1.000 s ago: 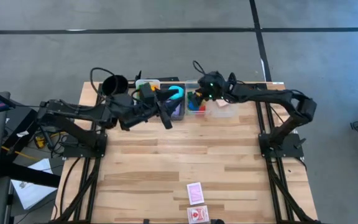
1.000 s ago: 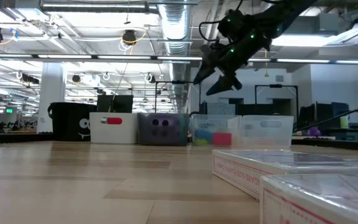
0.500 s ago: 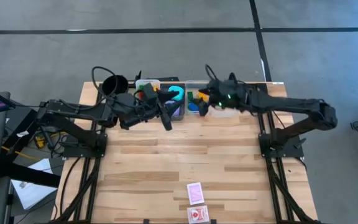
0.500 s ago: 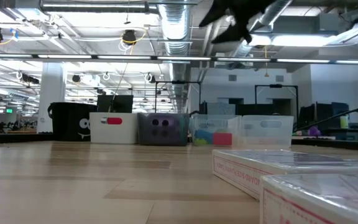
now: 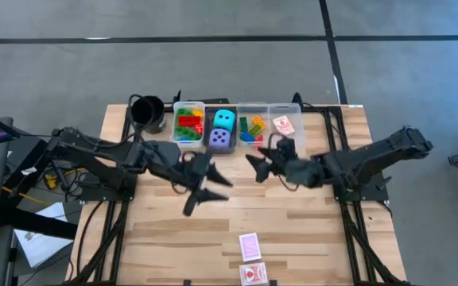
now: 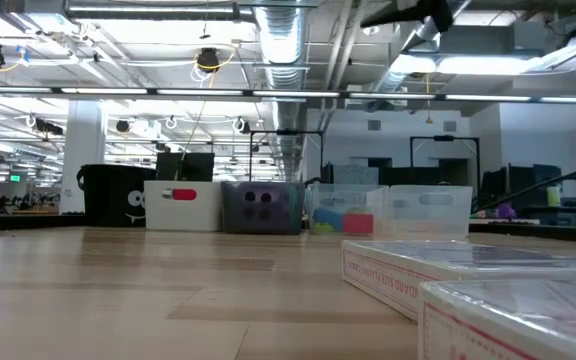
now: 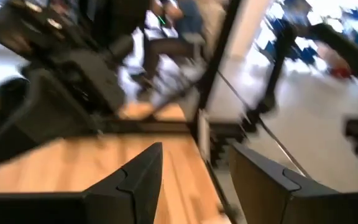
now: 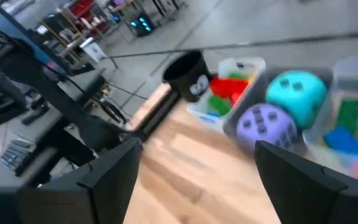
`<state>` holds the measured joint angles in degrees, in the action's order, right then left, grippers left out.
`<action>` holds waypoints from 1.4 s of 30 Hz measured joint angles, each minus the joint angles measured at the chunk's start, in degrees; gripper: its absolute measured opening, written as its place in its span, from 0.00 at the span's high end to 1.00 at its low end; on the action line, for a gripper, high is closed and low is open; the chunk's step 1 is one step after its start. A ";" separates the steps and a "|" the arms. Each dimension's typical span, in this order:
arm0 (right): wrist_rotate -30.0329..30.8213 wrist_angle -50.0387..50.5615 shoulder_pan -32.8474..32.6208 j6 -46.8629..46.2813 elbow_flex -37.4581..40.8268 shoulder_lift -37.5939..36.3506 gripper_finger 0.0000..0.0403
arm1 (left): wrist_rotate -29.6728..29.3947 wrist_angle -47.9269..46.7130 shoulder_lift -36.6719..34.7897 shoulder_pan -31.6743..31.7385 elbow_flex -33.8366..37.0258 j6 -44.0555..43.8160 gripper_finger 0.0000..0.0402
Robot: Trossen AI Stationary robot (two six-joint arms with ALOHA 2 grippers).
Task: Pick & Place Toys
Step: Put the pink deck of cards into the right transparent bin
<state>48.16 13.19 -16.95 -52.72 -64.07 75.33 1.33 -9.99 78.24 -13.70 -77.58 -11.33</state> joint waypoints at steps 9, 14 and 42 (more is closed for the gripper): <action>2.86 6.85 -8.74 -23.24 0.18 5.05 0.24 | 10.22 -18.12 0.02 -0.74 0.00 0.45 0.48; -0.80 8.80 -10.62 -30.85 0.24 8.18 0.24 | 9.98 -25.39 1.28 -0.36 0.00 7.51 0.37; -10.55 45.02 -15.32 -47.21 -10.75 10.11 0.23 | 9.78 -1.84 27.69 -5.20 0.00 32.02 0.26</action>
<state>37.61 58.20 -32.27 -99.93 -74.82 85.44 11.11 -11.84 105.93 -18.91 -77.58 20.69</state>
